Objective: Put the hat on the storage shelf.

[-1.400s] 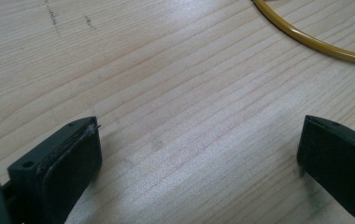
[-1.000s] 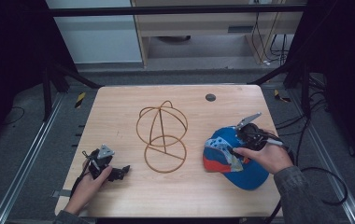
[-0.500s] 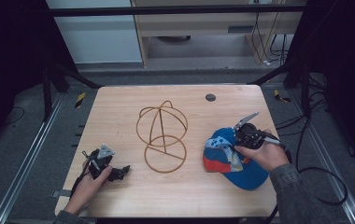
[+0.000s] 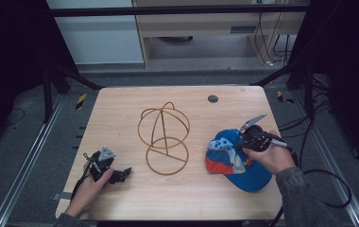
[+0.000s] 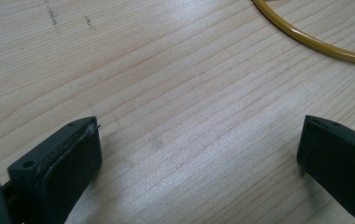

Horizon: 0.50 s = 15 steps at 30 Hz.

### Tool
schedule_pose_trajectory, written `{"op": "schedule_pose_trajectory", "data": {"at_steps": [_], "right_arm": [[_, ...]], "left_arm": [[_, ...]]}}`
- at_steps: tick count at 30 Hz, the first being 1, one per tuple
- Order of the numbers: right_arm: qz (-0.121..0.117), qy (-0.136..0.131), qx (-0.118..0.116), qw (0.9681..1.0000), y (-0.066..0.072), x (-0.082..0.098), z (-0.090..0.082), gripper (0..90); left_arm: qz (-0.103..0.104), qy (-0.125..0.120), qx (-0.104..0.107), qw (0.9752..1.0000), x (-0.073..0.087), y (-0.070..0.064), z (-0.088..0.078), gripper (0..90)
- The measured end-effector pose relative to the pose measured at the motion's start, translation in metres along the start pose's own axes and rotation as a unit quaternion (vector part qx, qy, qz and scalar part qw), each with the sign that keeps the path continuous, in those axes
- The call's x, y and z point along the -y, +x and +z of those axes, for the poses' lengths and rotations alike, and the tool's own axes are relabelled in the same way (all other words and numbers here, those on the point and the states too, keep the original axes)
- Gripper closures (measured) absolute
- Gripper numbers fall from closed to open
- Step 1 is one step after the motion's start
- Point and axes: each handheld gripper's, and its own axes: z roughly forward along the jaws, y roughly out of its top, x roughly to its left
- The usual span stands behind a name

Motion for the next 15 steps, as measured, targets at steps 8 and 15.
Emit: {"op": "schedule_pose_trajectory", "data": {"at_steps": [8,15], "right_arm": [[0.003,-0.012,0.0,0.9999,-0.004,0.0,-0.017,90.0],[0.004,-0.015,-0.003,0.9999,-0.005,0.002,-0.019,90.0]], "left_arm": [[0.0,0.0,0.0,1.0,0.0,0.0,0.0,0.0],[0.0,0.0,0.0,1.0,0.0,0.0,0.0,0.0]]}}
